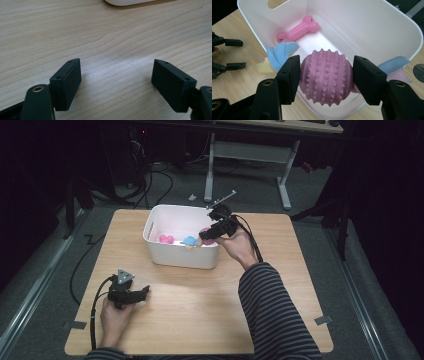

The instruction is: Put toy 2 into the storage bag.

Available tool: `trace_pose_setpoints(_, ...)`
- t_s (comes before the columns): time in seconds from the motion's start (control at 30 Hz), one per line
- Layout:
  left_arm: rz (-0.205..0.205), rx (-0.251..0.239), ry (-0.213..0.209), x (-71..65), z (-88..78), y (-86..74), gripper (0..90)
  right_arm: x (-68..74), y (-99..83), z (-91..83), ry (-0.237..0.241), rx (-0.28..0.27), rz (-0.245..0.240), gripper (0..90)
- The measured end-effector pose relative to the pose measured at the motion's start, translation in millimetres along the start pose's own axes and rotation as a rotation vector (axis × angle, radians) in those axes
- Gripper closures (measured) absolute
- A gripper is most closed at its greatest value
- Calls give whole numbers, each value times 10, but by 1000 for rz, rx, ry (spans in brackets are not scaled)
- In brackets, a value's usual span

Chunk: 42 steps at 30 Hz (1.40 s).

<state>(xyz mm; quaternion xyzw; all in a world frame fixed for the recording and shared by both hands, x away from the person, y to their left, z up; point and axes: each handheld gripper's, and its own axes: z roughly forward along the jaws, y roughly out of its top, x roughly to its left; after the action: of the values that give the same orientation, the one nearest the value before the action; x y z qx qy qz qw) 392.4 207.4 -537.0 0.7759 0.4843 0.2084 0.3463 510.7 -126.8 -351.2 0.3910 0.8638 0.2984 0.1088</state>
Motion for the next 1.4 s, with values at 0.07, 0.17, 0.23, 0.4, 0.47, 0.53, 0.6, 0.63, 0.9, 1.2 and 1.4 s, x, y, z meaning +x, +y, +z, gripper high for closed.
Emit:
trace_pose_setpoints(0.07, 0, 0, 0, 0, 0, 0, 240, -4, -5, 11, -1, 4, -2, 406)
trace_pose_setpoints(0.17, 1, 0, 0, 0, 0, 0, 241, -17, -15, 9, 5, 14, 5, 405)
trace_pose_setpoints(0.23, 0, 1, 0, 0, 0, 0, 240, -25, -20, 13, 4, 17, 8, 403)
trace_pose_setpoints(0.4, 0, 0, 0, 0, 0, 0, 241, -47, -41, 15, 13, 20, 12, 400)
trace_pose_setpoints(0.47, 1, 1, 0, 1, -1, 0, 240, -56, -50, 12, 18, 30, 20, 394)
trace_pose_setpoints(0.53, 1, 1, 0, 0, 0, 0, 241, -68, -60, -2, 11, 46, 21, 351)
trace_pose_setpoints(0.6, 1, 1, 0, 1, 0, 0, 240, -65, -70, -27, 1, 42, 14, 322)
trace_pose_setpoints(0.63, 0, 0, 0, 0, 0, 0, 240, -65, -76, -40, 3, 36, 16, 305)
trace_pose_setpoints(0.9, 2, 1, -1, 1, 0, 1, 239, -77, -238, -225, -2, -50, 16, 313)
trace_pose_setpoints(1.2, 2, 1, -1, 1, 0, 1, 239, -204, -542, -493, -25, -131, 43, 357)
trace_pose_setpoints(1.4, 1, 0, -1, 0, 0, 0, 239, -258, -695, -635, -34, -159, 52, 365)
